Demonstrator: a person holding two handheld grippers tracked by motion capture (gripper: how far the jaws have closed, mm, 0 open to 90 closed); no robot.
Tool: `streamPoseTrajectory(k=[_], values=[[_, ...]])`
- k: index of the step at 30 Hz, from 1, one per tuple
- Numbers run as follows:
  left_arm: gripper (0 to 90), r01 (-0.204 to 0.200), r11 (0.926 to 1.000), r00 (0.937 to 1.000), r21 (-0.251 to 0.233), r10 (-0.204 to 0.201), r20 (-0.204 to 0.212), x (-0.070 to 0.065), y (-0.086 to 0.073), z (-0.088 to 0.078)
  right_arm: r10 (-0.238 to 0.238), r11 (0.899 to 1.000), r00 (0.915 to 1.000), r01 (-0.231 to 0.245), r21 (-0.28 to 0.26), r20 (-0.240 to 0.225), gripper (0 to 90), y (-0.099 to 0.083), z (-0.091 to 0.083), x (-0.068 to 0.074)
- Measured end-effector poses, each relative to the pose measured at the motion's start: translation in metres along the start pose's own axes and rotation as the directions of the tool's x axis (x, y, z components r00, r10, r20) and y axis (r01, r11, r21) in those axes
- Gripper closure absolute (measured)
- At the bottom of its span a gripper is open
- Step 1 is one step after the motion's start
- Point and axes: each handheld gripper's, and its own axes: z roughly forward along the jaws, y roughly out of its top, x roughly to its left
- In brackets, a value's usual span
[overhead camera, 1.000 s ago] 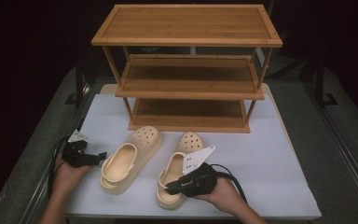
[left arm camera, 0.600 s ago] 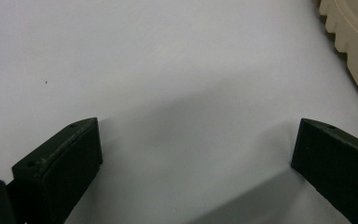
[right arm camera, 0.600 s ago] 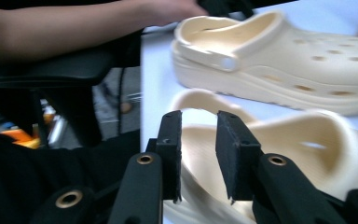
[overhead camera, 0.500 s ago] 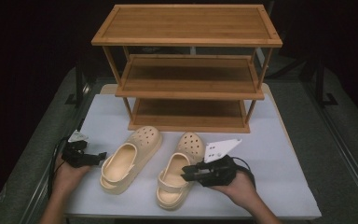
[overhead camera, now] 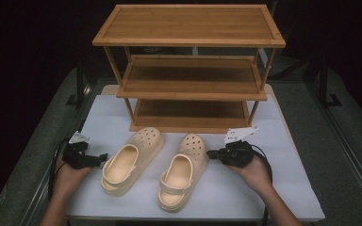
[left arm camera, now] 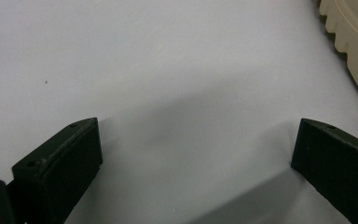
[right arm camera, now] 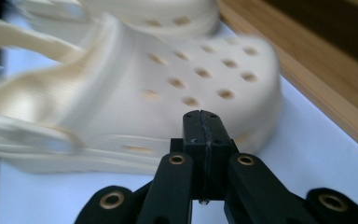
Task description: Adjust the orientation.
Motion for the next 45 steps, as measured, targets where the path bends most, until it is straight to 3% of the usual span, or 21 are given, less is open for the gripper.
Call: streamPoseTrajectory(k=[3, 6, 22, 40, 45], values=[[0.7, 0.001, 1.0000, 1.0000, -0.001, -0.001, 0.000, 0.000, 0.000, 0.000, 0.017, 0.998, 0.9990, -0.020, 0.066, 0.040, 89.8, -0.005, 0.017, -0.014], [0.7, 0.001, 1.0000, 1.0000, -0.001, -0.001, 0.000, 0.000, 0.000, 0.000, 0.035, 0.995, 0.9987, -0.038, 0.091, 0.038, 89.8, -0.009, 0.028, -0.023], [0.7, 0.003, 1.0000, 1.0000, -0.001, -0.003, 0.001, 0.000, 0.000, 0.000, 0.060, 0.995, 0.9979, -0.062, 0.080, 0.023, 89.9, -0.006, 0.046, -0.034], [0.7, 0.004, 1.0000, 1.0000, 0.000, -0.004, 0.002, 0.000, 0.000, 0.000, 0.024, 0.992, 0.9994, -0.027, 0.120, 0.024, 89.9, 0.030, 0.086, -0.035], [0.7, 0.004, 1.0000, 1.0000, -0.001, -0.004, 0.001, 0.000, 0.000, 0.000, 0.047, 0.991, 0.9987, -0.049, 0.124, 0.020, 89.8, 0.031, 0.088, -0.038]])
